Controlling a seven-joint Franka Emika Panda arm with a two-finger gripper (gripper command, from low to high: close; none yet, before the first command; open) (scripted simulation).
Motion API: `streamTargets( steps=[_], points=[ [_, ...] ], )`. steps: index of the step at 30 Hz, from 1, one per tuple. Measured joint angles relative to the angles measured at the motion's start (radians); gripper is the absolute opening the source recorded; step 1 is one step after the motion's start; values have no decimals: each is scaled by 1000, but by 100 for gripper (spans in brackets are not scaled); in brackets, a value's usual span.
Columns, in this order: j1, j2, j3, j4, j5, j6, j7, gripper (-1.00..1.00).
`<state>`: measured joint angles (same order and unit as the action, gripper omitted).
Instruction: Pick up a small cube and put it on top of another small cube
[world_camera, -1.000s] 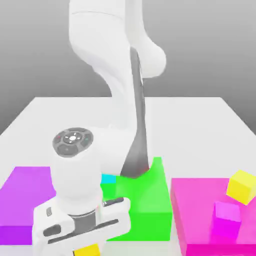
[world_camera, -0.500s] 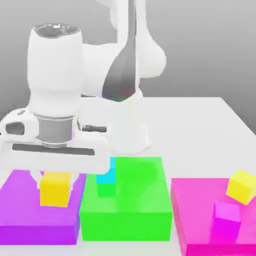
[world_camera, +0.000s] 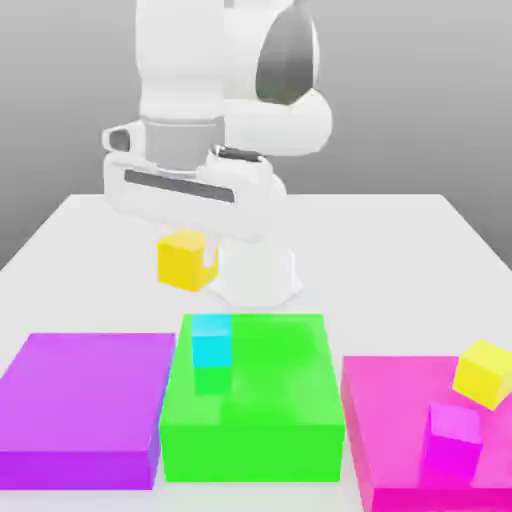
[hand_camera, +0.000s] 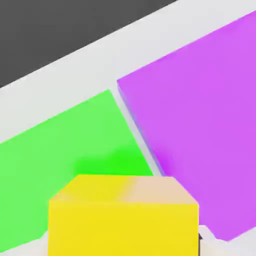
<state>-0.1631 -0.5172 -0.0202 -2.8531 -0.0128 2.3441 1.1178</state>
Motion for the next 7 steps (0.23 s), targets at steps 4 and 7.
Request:
streamTargets(
  steps=[4,7],
  points=[
    [0,114,4,-52,6,159,4,-100],
    [0,135,4,-60,6,187,4,100]
  ],
)
